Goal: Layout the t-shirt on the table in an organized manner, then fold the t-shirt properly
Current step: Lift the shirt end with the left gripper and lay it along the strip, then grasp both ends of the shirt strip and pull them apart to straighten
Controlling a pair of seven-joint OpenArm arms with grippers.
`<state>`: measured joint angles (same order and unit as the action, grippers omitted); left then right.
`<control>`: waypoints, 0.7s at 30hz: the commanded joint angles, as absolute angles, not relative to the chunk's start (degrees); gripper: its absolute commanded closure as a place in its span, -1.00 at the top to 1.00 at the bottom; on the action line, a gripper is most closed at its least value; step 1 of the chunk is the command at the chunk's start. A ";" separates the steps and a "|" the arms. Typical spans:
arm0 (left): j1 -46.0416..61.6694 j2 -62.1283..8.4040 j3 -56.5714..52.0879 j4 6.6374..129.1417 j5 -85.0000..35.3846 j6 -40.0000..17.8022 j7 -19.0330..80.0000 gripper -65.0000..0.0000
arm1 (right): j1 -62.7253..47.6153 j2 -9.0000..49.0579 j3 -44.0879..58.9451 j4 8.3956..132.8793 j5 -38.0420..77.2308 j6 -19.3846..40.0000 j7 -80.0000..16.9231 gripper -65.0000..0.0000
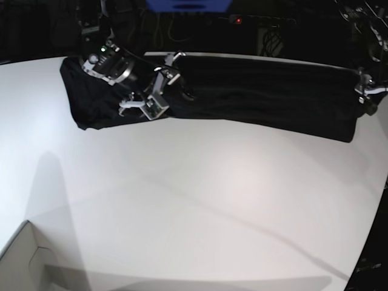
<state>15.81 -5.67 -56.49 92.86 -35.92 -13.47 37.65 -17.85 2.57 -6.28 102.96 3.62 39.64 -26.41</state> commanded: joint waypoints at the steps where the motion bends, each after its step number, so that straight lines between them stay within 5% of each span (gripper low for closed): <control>1: 15.25 -6.37 -56.48 92.88 -36.18 -13.85 36.79 0.21 | -17.80 2.51 -5.76 104.04 4.62 40.00 -25.01 0.14; 14: 14.37 -9.45 -54.20 86.46 -36.70 -13.85 36.79 0.23 | -18.33 2.07 6.02 99.30 4.53 40.00 -25.01 0.15; 21: 14.29 -10.59 -54.02 86.46 -36.62 -13.85 36.79 0.74 | -18.59 2.24 14.37 97.71 4.53 40.00 -24.75 0.15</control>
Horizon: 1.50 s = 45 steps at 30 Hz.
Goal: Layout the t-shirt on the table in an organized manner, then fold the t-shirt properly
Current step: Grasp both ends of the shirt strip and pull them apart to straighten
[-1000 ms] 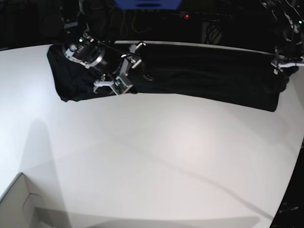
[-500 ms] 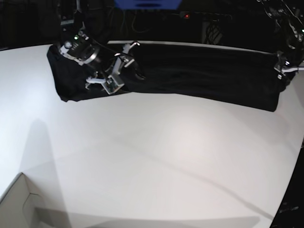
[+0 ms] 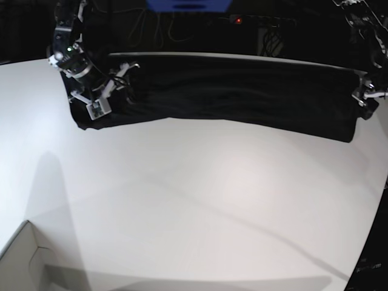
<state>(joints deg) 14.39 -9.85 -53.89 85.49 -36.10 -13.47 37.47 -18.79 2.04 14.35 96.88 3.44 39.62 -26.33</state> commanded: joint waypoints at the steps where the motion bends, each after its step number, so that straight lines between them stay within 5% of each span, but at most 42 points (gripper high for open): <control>1: 14.11 -10.59 -54.02 86.46 -36.26 -13.85 36.79 0.80 | -18.68 2.24 15.34 97.71 4.53 40.00 -24.75 0.15; 12: 13.93 -11.30 -50.42 85.85 -36.00 -18.15 36.18 0.87 | -18.95 2.07 18.15 98.24 4.88 40.00 -24.92 0.15; 22: 11.91 -13.49 -48.13 76.18 -35.91 -18.59 36.09 0.88 | -18.77 2.07 18.15 98.24 4.88 40.00 -24.92 0.15; 45: 14.37 -13.14 -36.00 74.59 -28.88 -18.77 32.84 0.88 | -17.89 2.07 17.80 98.33 4.88 40.00 -24.66 0.15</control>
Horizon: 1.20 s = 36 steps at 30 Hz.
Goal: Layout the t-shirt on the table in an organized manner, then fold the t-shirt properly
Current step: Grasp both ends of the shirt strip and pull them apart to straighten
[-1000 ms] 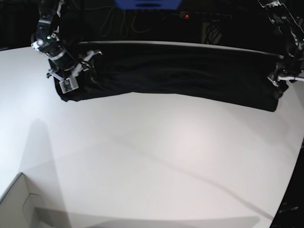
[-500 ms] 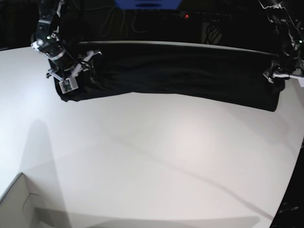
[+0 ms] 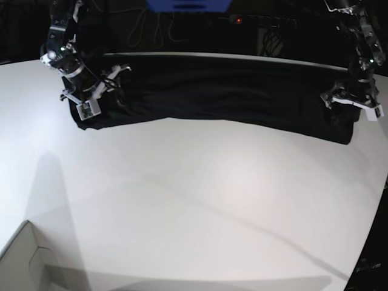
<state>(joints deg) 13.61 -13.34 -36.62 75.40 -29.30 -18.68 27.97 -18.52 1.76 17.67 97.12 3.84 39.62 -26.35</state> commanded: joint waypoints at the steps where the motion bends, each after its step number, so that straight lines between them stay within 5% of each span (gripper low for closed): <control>1: 14.20 -13.14 -35.91 74.07 -27.82 -18.77 32.84 0.88 | -17.54 2.07 17.80 98.33 4.88 40.00 -24.92 0.15; 7: 13.67 -13.05 -34.07 71.96 -21.58 -24.48 32.84 0.83 | -17.10 2.07 17.80 98.42 4.88 40.00 -24.92 0.15; 14: 13.58 -13.05 -34.15 71.78 -21.05 -27.65 32.75 -0.16 | -16.40 2.07 17.71 99.56 4.88 40.00 -24.92 0.15; 19: 12.09 -13.05 -34.15 71.78 -21.14 -27.65 32.75 -0.35 | -16.31 2.07 17.80 99.47 4.88 40.00 -24.92 0.15; 25: 9.89 -13.23 -35.56 71.78 -20.62 -27.03 33.19 -1.00 | -15.78 2.07 17.71 99.47 4.88 40.00 -24.84 0.15; 36: 7.25 -13.49 -43.74 74.51 -20.70 -26.95 33.27 -0.99 | -13.14 1.36 17.63 99.38 4.88 40.00 -25.01 0.15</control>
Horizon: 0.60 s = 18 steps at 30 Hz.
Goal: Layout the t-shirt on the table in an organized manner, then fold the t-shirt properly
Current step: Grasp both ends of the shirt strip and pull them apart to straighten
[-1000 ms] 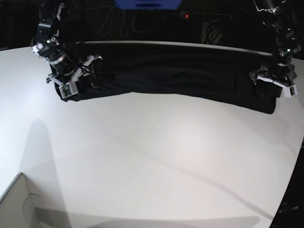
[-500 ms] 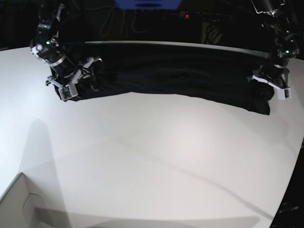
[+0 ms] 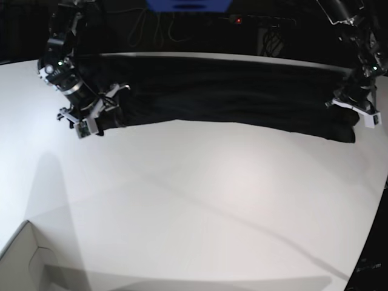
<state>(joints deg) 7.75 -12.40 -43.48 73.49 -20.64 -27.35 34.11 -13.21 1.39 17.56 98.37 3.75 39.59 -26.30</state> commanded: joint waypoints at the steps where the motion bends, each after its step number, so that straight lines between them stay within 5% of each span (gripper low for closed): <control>1: 7.25 -13.49 -44.44 75.65 -20.70 -26.95 33.27 -0.99 | -13.14 0.75 17.63 99.38 4.70 40.00 -25.01 0.15; 10: 9.54 -12.88 -45.32 89.98 -20.70 -26.95 33.45 -0.99 | -13.05 0.04 17.89 99.03 4.62 40.00 -25.01 0.15; 18: 16.31 -5.67 -41.89 105.63 -19.82 -26.95 33.45 -0.99 | -12.79 0.13 19.38 99.12 4.53 40.00 -25.01 0.15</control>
<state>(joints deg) 16.45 -5.10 -41.85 104.57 -19.33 -26.61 34.70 -13.06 -0.16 18.94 98.00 3.51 39.75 -26.37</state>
